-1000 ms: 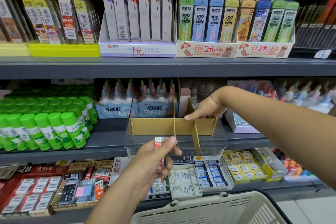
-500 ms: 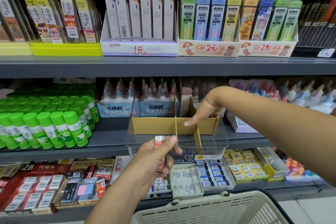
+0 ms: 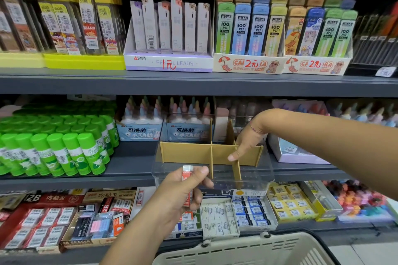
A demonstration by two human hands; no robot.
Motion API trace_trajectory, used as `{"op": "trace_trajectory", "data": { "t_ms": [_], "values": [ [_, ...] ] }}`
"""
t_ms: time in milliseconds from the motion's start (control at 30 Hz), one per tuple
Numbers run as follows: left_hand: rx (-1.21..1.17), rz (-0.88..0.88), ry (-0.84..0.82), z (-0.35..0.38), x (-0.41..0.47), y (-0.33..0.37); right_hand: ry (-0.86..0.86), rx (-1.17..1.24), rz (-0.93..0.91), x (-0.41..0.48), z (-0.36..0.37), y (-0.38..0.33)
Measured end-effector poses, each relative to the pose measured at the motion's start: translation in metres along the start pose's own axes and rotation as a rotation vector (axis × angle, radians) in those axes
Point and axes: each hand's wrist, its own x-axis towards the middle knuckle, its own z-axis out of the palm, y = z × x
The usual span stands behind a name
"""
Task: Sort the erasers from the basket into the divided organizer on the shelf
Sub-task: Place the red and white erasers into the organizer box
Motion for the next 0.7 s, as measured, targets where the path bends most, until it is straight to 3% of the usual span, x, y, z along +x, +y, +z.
{"op": "trace_trajectory", "data": {
  "t_ms": [300,500,700],
  "values": [
    [0.324,0.219,0.151,0.001,0.013,-0.012,0.056,0.044,-0.086,-0.013,0.011,0.014],
    [1.012,0.272,0.287,0.0,0.015,-0.028,0.126,0.037,-0.187,-0.019,0.026,0.014],
    [1.067,0.285,0.333,-0.003,0.009,-0.03,0.16,0.086,-0.303,-0.018,0.04,0.019]
  ]
}}
